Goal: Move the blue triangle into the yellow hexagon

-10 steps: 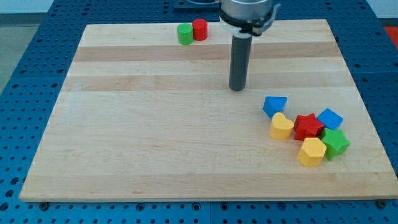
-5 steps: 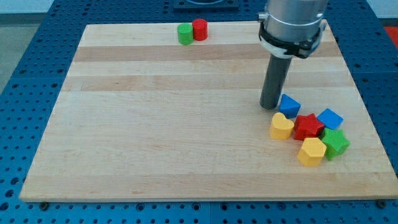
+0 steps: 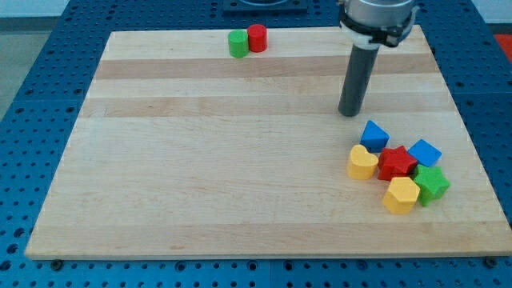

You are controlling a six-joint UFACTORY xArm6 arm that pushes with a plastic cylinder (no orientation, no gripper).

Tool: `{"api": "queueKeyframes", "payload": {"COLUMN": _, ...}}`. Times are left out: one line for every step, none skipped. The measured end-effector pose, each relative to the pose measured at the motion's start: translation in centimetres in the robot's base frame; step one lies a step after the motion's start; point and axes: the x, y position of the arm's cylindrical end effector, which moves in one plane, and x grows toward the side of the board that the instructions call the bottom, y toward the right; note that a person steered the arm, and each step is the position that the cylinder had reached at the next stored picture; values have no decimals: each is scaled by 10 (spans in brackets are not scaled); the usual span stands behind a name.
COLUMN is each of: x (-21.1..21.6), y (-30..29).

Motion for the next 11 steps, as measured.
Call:
{"api": "queueKeyframes", "payload": {"x": 17, "y": 26}}
{"api": "queueKeyframes", "payload": {"x": 55, "y": 40}}
{"api": "queueKeyframes", "payload": {"x": 74, "y": 53}}
{"api": "queueKeyframes", "payload": {"x": 68, "y": 54}}
{"api": "queueKeyframes", "payload": {"x": 38, "y": 51}}
{"api": "queueKeyframes", "payload": {"x": 30, "y": 41}}
{"api": "queueKeyframes", "payload": {"x": 44, "y": 38}}
{"api": "queueKeyframes", "payload": {"x": 83, "y": 38}}
{"api": "queueKeyframes", "payload": {"x": 89, "y": 38}}
{"api": "queueKeyframes", "payload": {"x": 56, "y": 36}}
{"api": "queueKeyframes", "payload": {"x": 28, "y": 15}}
